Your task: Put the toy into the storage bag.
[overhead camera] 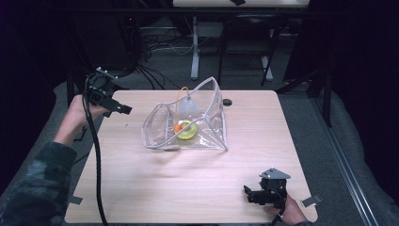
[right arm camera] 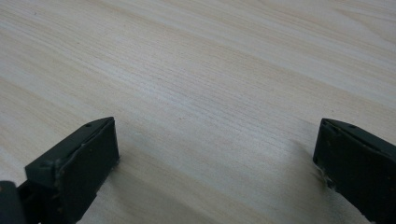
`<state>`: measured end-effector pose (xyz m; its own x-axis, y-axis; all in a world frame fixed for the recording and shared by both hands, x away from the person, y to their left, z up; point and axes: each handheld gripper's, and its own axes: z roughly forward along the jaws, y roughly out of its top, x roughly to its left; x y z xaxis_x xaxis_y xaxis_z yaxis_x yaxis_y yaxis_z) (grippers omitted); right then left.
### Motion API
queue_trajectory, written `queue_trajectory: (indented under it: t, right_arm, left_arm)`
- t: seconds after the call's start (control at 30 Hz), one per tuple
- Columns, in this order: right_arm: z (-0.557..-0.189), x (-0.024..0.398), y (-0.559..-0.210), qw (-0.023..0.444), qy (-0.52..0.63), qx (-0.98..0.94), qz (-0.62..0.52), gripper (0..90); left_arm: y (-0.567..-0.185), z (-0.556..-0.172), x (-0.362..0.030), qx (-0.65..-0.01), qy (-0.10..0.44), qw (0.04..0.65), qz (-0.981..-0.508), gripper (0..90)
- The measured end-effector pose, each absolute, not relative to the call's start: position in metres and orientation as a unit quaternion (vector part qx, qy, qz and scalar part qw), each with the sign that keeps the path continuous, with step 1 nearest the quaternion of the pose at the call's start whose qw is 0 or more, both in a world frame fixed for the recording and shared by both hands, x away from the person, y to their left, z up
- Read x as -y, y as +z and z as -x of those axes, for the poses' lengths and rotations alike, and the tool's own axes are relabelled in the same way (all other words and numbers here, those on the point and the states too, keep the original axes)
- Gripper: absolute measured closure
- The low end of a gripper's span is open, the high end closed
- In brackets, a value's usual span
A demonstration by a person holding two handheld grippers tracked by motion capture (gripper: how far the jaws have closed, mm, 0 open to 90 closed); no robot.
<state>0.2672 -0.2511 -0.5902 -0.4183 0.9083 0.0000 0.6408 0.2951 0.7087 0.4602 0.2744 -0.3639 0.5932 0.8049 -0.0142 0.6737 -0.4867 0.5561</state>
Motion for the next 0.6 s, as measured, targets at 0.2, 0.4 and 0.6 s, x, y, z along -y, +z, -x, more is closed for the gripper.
queue_trajectory:
  t: [0.2, 0.4, 0.6]
  right_arm:
    - [-0.267, 0.251, -0.59, 0.207, 0.324, -0.777, -0.498, 0.0]
    - [-0.267, 0.251, -0.59, 0.205, 0.323, -0.778, -0.499, 0.0]
    - [-0.267, 0.251, -0.59, 0.206, 0.325, -0.777, -0.499, 0.0]
  left_arm:
    - [-0.386, -0.455, -0.293, -0.451, 0.113, 0.263, -0.845, 0.0]
    - [-0.411, -0.449, -0.308, -0.471, 0.097, 0.269, -0.835, 0.0]
    - [-0.442, -0.442, -0.32, -0.488, 0.078, 0.261, -0.829, 0.0]
